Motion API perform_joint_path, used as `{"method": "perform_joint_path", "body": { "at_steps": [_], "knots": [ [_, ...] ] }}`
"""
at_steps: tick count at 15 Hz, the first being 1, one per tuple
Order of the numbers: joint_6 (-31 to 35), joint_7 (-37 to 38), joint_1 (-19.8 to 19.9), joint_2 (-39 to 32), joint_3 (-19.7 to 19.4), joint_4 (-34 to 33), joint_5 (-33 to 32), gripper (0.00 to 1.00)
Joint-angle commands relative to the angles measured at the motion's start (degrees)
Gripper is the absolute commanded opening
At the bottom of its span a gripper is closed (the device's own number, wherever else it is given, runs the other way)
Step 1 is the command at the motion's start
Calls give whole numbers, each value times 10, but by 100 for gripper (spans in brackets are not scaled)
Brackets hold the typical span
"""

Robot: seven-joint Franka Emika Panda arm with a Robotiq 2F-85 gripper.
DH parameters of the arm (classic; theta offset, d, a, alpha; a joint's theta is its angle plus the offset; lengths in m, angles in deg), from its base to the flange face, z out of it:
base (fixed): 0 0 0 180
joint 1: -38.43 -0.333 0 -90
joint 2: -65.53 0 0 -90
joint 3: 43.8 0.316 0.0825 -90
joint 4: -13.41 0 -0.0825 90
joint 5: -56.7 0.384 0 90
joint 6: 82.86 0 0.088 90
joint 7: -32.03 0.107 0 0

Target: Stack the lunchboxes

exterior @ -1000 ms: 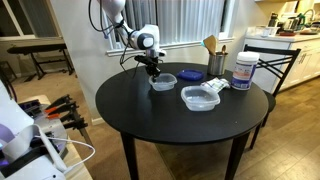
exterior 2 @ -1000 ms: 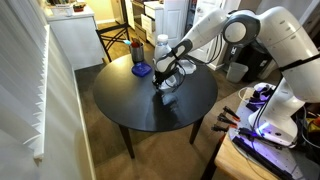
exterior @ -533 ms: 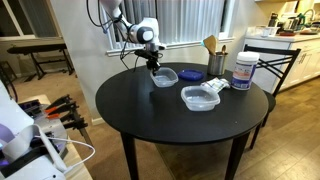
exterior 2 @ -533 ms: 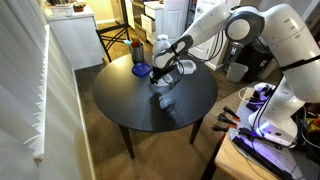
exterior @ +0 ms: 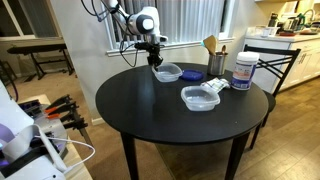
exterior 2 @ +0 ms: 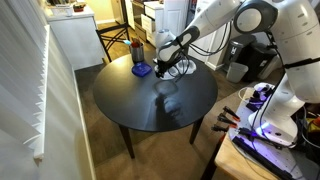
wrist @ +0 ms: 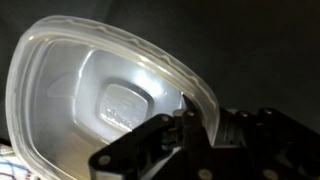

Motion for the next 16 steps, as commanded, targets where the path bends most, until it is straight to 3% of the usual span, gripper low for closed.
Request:
{"method": "perform_joint_path", "body": {
  "at_steps": [1,7,16],
  "knots": [
    [-12,13,9,45,-19,69,-18,1],
    [-2,21,34,75,-59,149,-18,1],
    [15,56,44,200,-116,256,-74,1]
  ]
}}
